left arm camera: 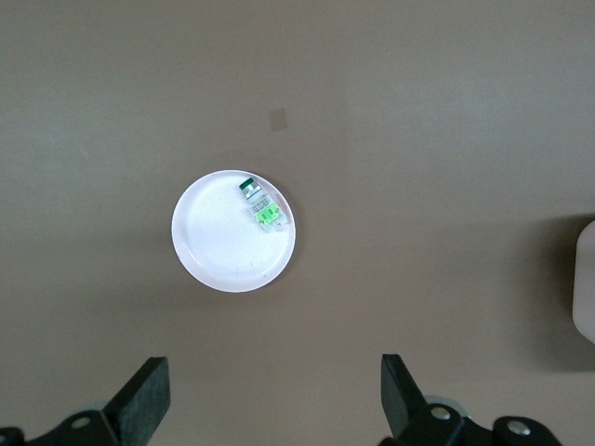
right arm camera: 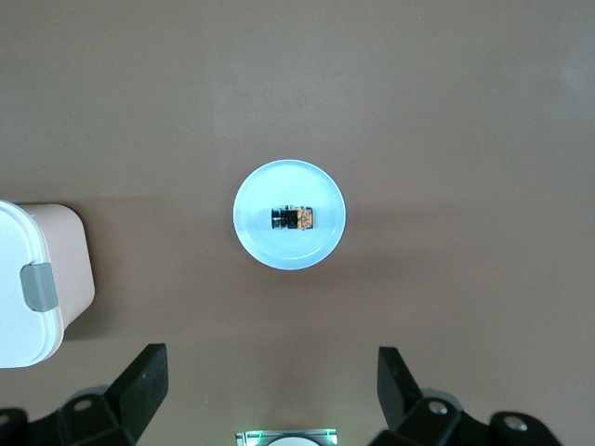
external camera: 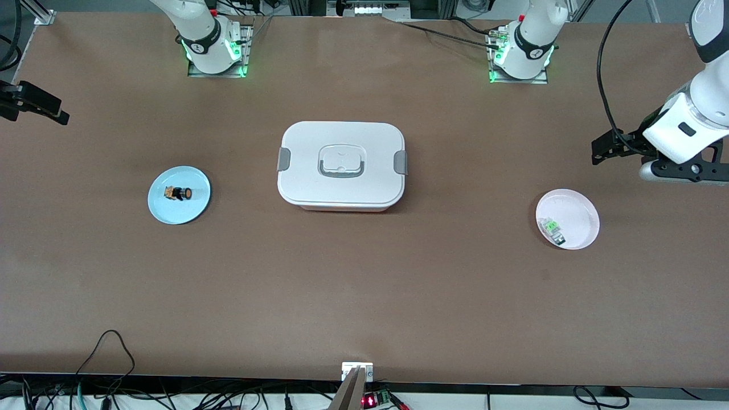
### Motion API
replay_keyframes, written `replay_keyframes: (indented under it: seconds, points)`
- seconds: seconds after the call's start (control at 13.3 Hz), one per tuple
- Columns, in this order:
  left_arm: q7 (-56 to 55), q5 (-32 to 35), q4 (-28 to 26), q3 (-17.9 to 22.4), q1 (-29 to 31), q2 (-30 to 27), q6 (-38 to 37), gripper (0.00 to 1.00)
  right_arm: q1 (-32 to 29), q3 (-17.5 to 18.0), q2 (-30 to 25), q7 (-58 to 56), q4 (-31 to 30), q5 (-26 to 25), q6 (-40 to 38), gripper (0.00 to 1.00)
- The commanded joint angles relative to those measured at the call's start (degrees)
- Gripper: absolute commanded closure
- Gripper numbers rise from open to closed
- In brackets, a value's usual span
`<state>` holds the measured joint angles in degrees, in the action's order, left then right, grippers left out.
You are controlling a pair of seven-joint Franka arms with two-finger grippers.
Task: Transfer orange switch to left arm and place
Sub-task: 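Move the right gripper down toward the orange switch on the blue dish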
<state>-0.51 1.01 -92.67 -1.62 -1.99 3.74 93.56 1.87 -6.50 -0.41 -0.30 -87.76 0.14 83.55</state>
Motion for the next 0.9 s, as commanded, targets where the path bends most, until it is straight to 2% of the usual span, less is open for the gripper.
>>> replay_keyframes:
  seconds: [0.0, 0.83]
  points:
    - [0.2, 0.7, 1.6, -0.1, 0.0, 0.7, -0.8, 0.0, 0.4, -0.4, -1.0, -0.7, -0.5, 0.2, -0.3, 0.0]
    - [0.2, 0.7, 1.6, -0.1, 0.0, 0.7, -0.8, 0.0, 1.5, -0.4, 1.3, -1.3, -0.7, 0.5, 1.7, 0.0]
